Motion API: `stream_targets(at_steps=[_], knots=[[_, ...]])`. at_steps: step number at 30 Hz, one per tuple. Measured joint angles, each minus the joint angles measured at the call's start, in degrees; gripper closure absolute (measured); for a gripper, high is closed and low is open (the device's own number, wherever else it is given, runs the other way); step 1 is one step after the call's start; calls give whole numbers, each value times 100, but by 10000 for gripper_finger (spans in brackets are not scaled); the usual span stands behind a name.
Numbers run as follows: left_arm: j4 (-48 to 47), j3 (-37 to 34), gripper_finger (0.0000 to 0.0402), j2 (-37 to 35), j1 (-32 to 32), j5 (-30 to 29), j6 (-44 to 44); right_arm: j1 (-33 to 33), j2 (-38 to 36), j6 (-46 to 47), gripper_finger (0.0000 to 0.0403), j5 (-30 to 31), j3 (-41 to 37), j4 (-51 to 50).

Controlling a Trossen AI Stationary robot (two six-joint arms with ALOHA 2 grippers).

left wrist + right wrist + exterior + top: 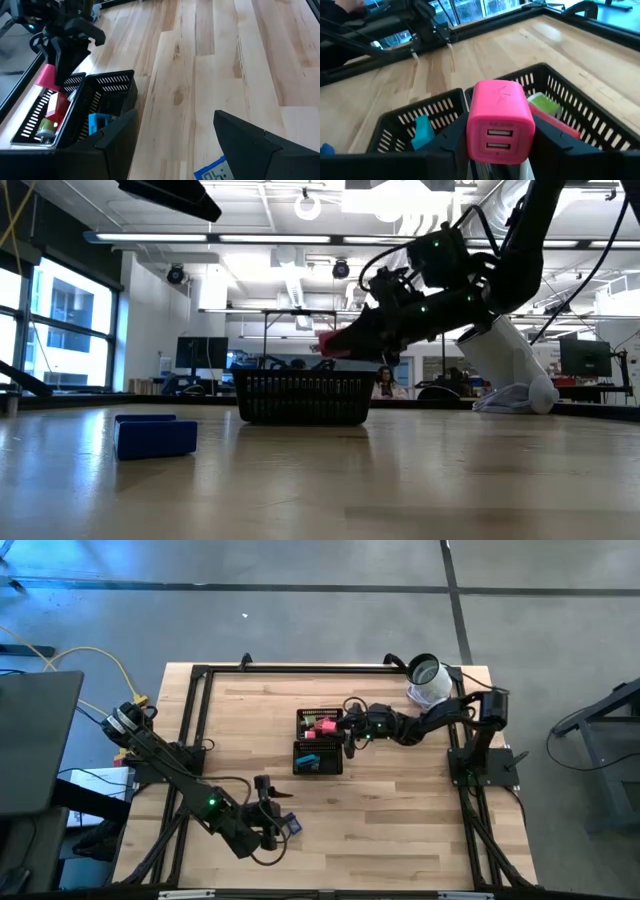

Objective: Pick & Place Office items
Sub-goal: Put the pink charger adapter into the top black bin

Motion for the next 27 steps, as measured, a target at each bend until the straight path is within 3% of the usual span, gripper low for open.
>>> stream_targets(at_steps=[17, 27], knots=[[21, 0, 152, 0, 0, 57, 2, -168, 215, 42, 260, 19, 2, -257], [21, 0, 152, -2, 0, 55, 2, -186, 215, -2, 260, 468, 2, -317]])
